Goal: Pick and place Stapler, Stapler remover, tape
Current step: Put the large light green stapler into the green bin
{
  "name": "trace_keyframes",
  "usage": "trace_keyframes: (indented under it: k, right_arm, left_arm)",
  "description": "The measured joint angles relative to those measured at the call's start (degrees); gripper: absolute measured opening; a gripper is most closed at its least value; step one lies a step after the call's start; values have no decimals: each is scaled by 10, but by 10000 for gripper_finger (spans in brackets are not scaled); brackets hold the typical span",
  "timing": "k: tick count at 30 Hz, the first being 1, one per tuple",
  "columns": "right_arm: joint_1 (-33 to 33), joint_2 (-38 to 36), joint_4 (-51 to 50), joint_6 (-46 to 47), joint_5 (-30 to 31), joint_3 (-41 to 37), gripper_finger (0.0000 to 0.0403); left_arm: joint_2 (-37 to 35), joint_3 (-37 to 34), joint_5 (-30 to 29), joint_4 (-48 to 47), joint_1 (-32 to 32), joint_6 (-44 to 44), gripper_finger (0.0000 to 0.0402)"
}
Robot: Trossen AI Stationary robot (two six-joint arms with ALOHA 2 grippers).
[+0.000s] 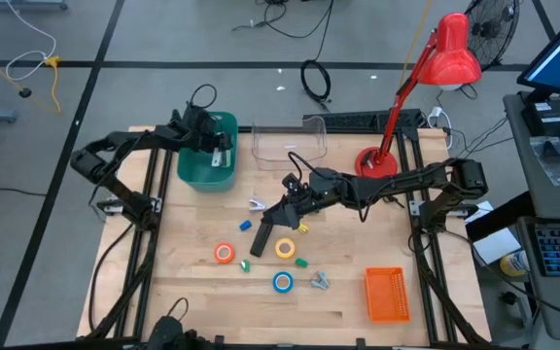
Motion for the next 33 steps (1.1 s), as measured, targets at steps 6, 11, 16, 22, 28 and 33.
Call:
trace_keyframes:
  k: [6,11,16,22,28,33]
  right_arm:
    - [0,0,0,6,0,0,237]
    - [0,0,0,7,1,0,236]
    - [0,0,0,7,1,0,235]
    - [0,0,0,7,2,0,235]
    - [0,0,0,7,2,0,235]
    - [0,0,0,7,2,0,233]
  left_arm:
    - [37,6,4,11,0,-1,126]
    - [41,7,-3,19,2,-1,126]
    - [41,7,-8,15,2,2,126]
    - [43,5,-56,-2,2,12,203]
    - [41,5,-56,1,2,36,293]
    - [42,5,-59,14,3,54,320]
